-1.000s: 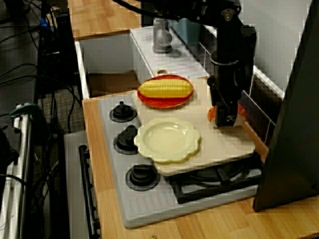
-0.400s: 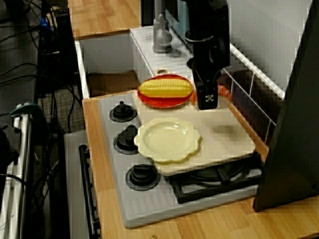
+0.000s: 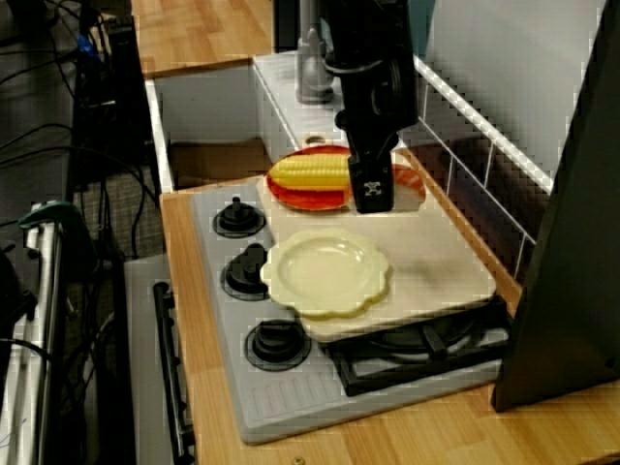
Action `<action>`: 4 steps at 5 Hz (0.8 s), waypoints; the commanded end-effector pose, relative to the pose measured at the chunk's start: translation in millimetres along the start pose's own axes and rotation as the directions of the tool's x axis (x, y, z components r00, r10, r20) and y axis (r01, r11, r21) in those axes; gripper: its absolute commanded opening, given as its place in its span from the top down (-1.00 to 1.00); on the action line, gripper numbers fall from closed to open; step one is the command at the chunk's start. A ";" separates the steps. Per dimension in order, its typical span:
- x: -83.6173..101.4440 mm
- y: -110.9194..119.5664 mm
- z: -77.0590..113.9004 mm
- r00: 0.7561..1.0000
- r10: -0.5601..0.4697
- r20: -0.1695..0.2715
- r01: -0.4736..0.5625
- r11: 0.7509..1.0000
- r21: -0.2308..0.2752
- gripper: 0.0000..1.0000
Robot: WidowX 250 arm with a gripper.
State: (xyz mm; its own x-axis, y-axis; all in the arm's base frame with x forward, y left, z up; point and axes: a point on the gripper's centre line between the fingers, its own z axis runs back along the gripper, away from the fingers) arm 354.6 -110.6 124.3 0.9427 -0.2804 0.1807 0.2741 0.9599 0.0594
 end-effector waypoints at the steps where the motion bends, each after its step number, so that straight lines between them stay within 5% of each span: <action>1: -18.4 -23.1 30.8 0.996 -0.039 0.076 0.040 0.999 -0.016 1.00; 4: -46.4 -18.3 29.0 0.997 -0.066 0.039 0.066 0.998 -0.004 1.00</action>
State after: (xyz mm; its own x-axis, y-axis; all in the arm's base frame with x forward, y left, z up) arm 298.8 -117.5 122.6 0.9205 -0.3618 0.1476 0.3555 0.9322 0.0678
